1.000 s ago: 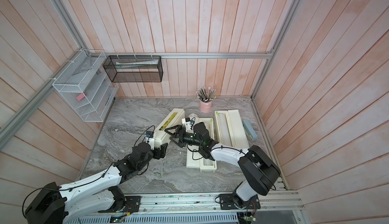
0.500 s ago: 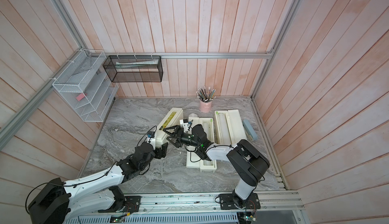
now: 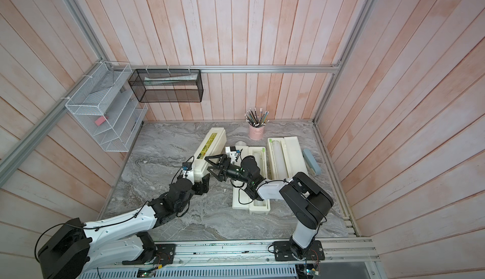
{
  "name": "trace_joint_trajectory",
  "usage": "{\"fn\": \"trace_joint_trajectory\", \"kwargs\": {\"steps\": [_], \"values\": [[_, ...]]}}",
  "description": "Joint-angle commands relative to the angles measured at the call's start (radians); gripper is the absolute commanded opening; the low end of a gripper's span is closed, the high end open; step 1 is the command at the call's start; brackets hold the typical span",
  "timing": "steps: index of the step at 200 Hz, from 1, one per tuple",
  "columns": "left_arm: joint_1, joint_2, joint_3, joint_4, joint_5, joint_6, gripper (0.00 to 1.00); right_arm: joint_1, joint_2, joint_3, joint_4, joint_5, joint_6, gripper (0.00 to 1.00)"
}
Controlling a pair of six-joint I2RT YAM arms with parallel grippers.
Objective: Put plastic wrap rolls into dispensers
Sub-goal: Open the lid of the plastic wrap cutting box.
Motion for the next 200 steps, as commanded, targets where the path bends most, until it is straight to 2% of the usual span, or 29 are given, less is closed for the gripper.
{"fn": "trace_joint_trajectory", "kwargs": {"steps": [1,36,67,95,145,173,200], "values": [[-0.043,0.019,-0.021,0.006,0.160,0.036,0.00,0.010,-0.003,0.027,0.269,0.027,0.020,0.87],[-0.043,0.025,-0.038,0.029,0.215,0.024,0.00,0.009,0.053,0.039,0.424,0.015,0.065,0.87],[-0.042,0.033,-0.034,0.026,0.247,0.031,0.00,0.010,0.074,0.043,0.448,0.005,0.070,0.87],[-0.042,0.012,-0.035,0.007,0.188,0.032,0.00,0.011,0.059,0.018,0.368,0.012,0.065,0.87],[-0.043,0.000,-0.003,-0.082,0.060,0.057,0.00,0.009,0.029,-0.038,0.336,0.010,0.068,0.86],[-0.043,-0.015,-0.020,-0.131,-0.023,-0.010,0.00,-0.015,-0.051,-0.032,0.132,-0.030,-0.027,0.86],[-0.043,-0.049,-0.065,-0.166,-0.094,-0.100,0.00,-0.034,-0.120,0.060,-0.245,-0.091,-0.193,0.87]]}}
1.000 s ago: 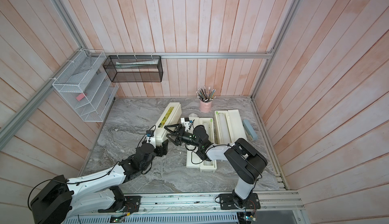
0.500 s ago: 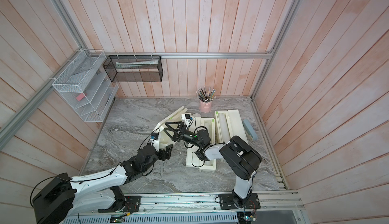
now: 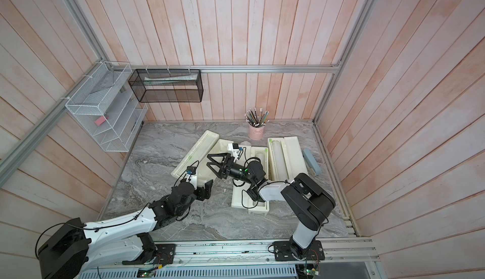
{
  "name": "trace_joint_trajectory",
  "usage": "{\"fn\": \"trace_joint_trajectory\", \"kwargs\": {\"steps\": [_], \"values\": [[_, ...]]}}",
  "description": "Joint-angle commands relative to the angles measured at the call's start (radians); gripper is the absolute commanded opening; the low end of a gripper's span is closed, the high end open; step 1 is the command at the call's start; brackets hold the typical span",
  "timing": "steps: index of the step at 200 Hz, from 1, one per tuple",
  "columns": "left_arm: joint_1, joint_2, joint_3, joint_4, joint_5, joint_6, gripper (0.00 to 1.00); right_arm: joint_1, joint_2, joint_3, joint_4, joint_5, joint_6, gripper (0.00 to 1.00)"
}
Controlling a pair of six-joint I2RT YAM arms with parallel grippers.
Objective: Put plastic wrap rolls into dispensers
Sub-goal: Open the lid of the plastic wrap cutting box, then place the plastic wrap cutting box at the center of the board.
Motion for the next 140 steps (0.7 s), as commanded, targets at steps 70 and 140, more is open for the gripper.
{"fn": "trace_joint_trajectory", "kwargs": {"steps": [70,140], "values": [[-0.044,-0.010,-0.047,-0.180,-0.217,-0.194,0.00,-0.030,-0.191,0.327,-1.325,0.168,-0.585,0.90],[-0.044,0.218,0.072,-0.230,-0.225,-0.205,0.06,-0.003,-0.146,0.438,-1.728,0.398,-0.690,0.90]]}}
